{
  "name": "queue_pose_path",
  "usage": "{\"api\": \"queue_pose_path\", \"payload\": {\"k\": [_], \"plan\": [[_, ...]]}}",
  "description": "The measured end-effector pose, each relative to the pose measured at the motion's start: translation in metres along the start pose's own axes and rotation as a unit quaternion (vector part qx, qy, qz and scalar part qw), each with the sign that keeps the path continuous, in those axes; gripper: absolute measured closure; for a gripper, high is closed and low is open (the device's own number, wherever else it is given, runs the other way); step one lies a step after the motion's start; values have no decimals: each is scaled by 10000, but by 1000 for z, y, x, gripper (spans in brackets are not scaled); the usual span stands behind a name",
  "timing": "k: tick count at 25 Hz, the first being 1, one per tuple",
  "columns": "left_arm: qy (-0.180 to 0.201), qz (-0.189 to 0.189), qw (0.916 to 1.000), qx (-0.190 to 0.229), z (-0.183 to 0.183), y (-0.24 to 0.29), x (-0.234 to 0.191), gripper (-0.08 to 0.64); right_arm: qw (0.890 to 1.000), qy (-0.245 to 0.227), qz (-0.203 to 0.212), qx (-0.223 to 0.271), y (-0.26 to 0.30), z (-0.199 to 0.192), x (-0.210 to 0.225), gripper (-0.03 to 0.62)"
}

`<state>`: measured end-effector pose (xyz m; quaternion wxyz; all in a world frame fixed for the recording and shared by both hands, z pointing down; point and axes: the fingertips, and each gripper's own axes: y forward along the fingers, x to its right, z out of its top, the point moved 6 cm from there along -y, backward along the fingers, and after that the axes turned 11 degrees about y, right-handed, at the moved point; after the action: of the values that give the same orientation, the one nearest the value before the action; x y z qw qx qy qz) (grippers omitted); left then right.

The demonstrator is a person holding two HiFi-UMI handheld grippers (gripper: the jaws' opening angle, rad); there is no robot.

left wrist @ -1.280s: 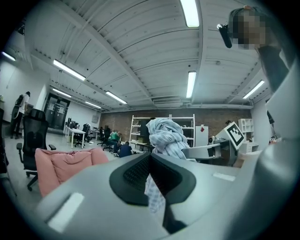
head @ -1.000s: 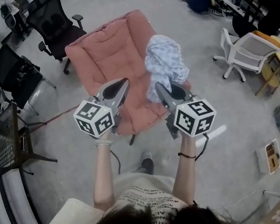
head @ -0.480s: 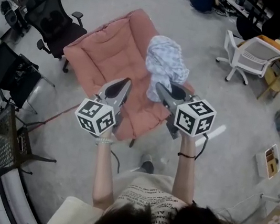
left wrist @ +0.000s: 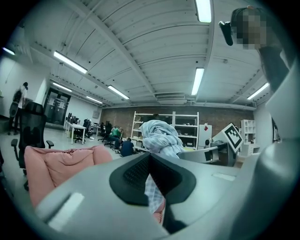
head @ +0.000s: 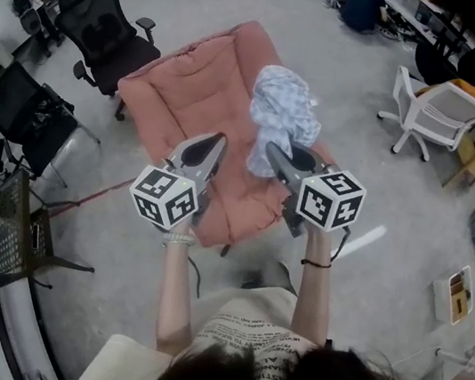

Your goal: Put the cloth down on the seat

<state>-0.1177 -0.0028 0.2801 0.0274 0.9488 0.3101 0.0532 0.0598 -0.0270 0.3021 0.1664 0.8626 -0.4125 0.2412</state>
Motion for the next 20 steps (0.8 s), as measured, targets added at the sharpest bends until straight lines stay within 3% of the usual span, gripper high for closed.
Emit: {"api": "queue_pose_path", "payload": {"k": [20], "plan": [[-650,809,9946,-30,-17,69,-53,568,9945,-212,527,-882,83,58,67,502]]}}
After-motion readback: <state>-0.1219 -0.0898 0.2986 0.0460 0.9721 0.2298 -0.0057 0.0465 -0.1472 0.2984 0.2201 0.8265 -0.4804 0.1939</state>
